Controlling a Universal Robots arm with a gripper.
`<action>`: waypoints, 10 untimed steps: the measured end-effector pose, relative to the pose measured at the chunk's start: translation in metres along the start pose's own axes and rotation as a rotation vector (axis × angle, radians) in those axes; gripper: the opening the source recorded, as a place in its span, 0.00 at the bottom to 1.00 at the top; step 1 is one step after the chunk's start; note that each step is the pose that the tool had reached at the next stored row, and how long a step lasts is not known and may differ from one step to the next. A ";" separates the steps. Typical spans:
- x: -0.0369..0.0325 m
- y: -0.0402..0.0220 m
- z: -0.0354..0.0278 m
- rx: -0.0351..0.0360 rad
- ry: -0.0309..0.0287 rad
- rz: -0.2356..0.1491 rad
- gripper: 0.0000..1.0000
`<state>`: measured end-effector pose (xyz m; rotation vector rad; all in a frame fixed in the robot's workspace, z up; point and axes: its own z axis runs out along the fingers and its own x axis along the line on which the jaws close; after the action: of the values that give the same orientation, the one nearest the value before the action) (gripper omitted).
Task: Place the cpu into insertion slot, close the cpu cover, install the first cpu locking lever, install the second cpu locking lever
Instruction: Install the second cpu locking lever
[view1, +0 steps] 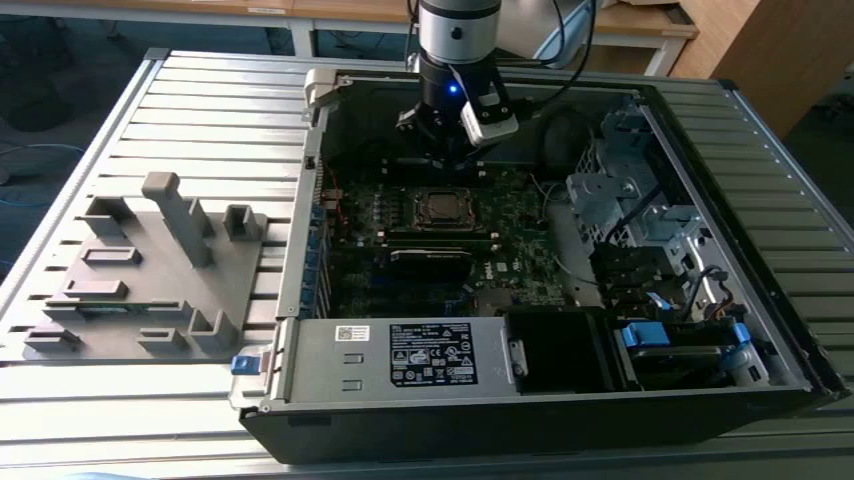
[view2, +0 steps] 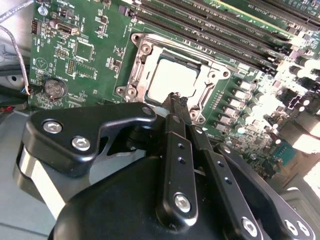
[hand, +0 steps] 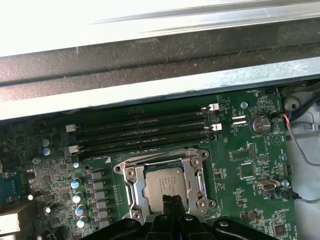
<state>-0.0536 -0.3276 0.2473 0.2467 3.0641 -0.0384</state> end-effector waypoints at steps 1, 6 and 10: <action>0.0000 0.0000 0.0000 0.0000 0.0000 0.000 0.10; 0.0000 0.0000 -0.0002 0.0003 0.0001 0.000 0.10; -0.0002 -0.0011 -0.0003 0.0005 0.0002 0.000 0.10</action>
<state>-0.0535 -0.3287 0.2476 0.2463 3.0644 -0.0391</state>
